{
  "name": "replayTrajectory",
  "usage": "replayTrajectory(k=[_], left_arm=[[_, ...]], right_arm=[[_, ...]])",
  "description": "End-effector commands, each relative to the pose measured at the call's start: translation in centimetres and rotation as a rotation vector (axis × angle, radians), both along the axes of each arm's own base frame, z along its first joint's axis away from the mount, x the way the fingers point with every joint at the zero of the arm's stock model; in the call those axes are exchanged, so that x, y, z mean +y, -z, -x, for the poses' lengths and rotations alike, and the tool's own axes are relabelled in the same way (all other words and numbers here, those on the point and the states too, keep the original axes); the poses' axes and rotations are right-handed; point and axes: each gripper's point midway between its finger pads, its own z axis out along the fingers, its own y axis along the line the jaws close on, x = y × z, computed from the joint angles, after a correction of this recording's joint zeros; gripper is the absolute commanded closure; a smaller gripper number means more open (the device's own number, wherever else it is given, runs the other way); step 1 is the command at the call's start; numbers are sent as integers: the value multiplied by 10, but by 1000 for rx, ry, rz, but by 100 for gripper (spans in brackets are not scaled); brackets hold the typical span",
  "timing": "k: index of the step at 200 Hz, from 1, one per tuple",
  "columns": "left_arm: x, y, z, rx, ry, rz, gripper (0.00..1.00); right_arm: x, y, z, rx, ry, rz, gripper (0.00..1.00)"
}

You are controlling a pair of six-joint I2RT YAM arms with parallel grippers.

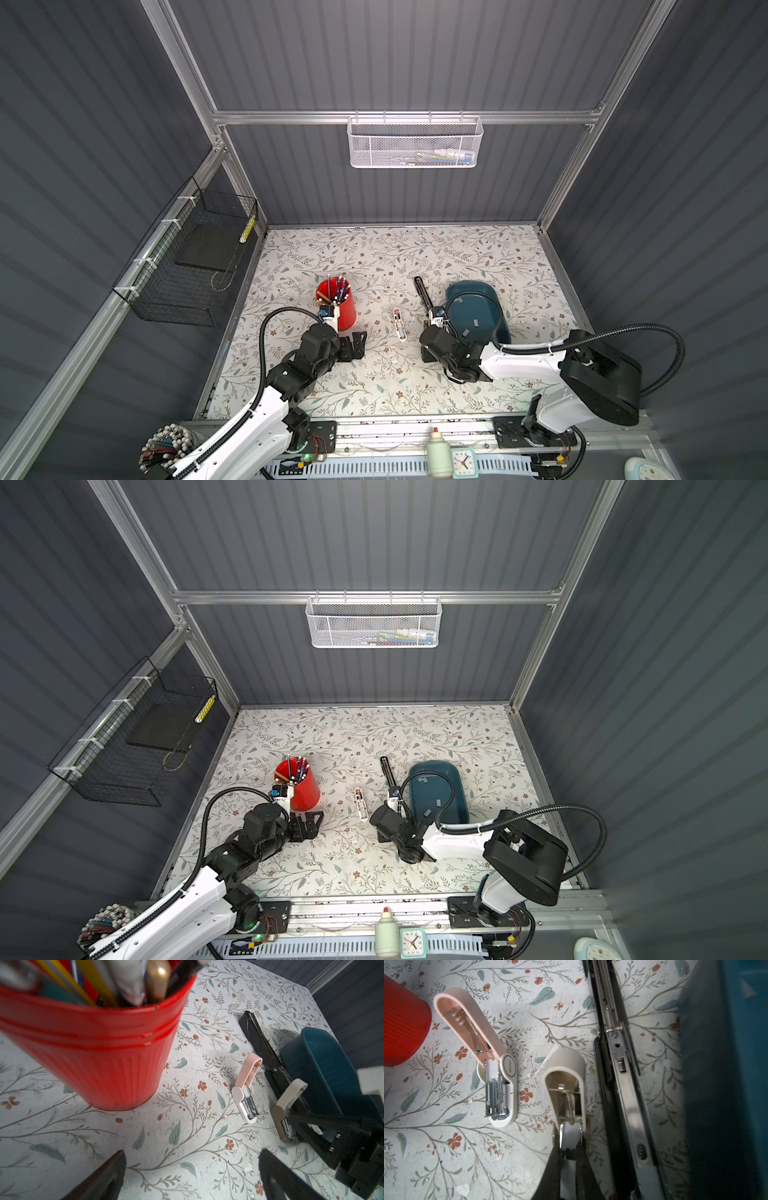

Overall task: Load the staples into the stapler
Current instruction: 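Release the staple strip and lift the right gripper off the beige stapler, then move the right gripper over the teal tray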

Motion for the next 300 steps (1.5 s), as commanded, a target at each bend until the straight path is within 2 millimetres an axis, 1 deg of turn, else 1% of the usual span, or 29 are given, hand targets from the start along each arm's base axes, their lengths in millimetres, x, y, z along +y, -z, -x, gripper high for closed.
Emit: replayTrajectory(k=[1, 10, 27, 54, 85, 99, 119, 139, 163, 183, 202, 216, 231, 241, 254, 270, 281, 288, 300], left_arm=[[-3, -7, -3, -24, 11, 6, 0], [-3, -7, -3, -24, 12, 6, 0], [-3, -7, -3, -24, 11, 6, 0], [-3, -7, -3, -24, 12, 5, 0], [-3, -7, -3, -25, 11, 6, 0], [-3, -7, -3, -25, 11, 7, 0], [-3, -7, -3, -24, 12, 7, 0], [-3, -7, -3, -25, 13, 6, 0], [-3, -7, -3, -25, 13, 7, 0], [-4, -7, -3, -26, 14, 9, 0], [-4, -8, -3, -27, 14, 9, 0], [-4, -8, -3, -27, 13, 11, 0], [-3, -8, -2, -28, 14, 10, 0], [-3, -8, -2, -28, 14, 10, 0], [-4, -8, -2, -27, 14, 10, 0], [-3, -7, -2, -24, 14, 9, 0], [-3, -7, -1, -21, 11, 9, 0], [-2, -8, -1, -23, 6, 10, 0], [2, -10, -1, -25, -13, 7, 0]], right_arm=[[-13, 13, 11, 47, 15, 74, 87], [-15, 14, 11, 50, 26, 91, 82], [-19, 15, 11, 54, 40, 127, 82], [-19, 15, 13, 51, 44, 167, 77], [-15, 19, 14, 58, 39, 200, 77], [-17, 22, 14, 66, 49, 221, 77], [-16, 22, 14, 65, 50, 230, 76], [-13, 17, 14, 55, 41, 218, 68], [-10, 3, 14, 35, 28, 190, 63], [-8, -15, 14, 11, 18, 152, 61], [-10, -31, 13, -19, 17, 119, 60], [-12, -41, 13, -44, 19, 96, 63], [-15, -47, 12, -55, 23, 96, 70], [-17, -52, 12, -61, 25, 100, 72], [-25, -61, 12, -78, 38, 111, 73], [-37, -80, 10, -117, 67, 109, 71], [-48, -91, 9, -135, 100, 103, 68], [-60, -94, 9, -120, 123, 114, 67], [-72, -100, 8, -89, 150, 102, 66]])
